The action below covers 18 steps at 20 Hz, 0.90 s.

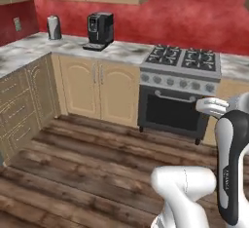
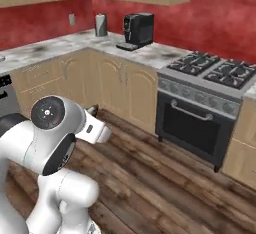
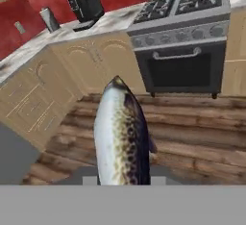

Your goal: Take the fish out of the fridge, briefly rinse it in the sink, and place it on the tray next to the sink.

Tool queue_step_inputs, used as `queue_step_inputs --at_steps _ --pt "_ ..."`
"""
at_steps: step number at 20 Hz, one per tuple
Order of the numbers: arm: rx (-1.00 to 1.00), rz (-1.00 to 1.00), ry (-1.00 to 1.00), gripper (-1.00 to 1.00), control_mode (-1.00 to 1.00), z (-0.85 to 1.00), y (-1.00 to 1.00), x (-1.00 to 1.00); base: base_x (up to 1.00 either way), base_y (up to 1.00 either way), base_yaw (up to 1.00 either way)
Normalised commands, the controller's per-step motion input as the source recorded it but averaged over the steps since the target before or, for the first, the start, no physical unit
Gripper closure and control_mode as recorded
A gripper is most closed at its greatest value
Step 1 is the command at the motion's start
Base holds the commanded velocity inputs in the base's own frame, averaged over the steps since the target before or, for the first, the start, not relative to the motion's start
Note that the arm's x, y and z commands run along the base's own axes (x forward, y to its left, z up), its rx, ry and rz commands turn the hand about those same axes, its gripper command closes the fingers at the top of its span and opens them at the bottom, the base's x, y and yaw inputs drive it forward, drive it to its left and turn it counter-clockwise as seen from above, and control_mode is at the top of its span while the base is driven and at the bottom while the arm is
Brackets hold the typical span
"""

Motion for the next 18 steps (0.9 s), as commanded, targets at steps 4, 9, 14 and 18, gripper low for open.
queue_step_inputs --at_steps 4,9,14,18 --pt "0.00 0.00 0.00 1.00 1.00 0.00 0.00 0.00 0.00 0.01 0.98" --pt "0.00 0.00 0.00 1.00 1.00 0.00 0.00 0.00 0.00 0.01 0.98" --pt "0.00 0.00 0.00 1.00 1.00 0.00 0.00 0.00 0.00 0.00 0.96" --pt "0.00 0.00 0.00 1.00 1.00 0.00 0.00 0.00 0.80 0.00 0.42"
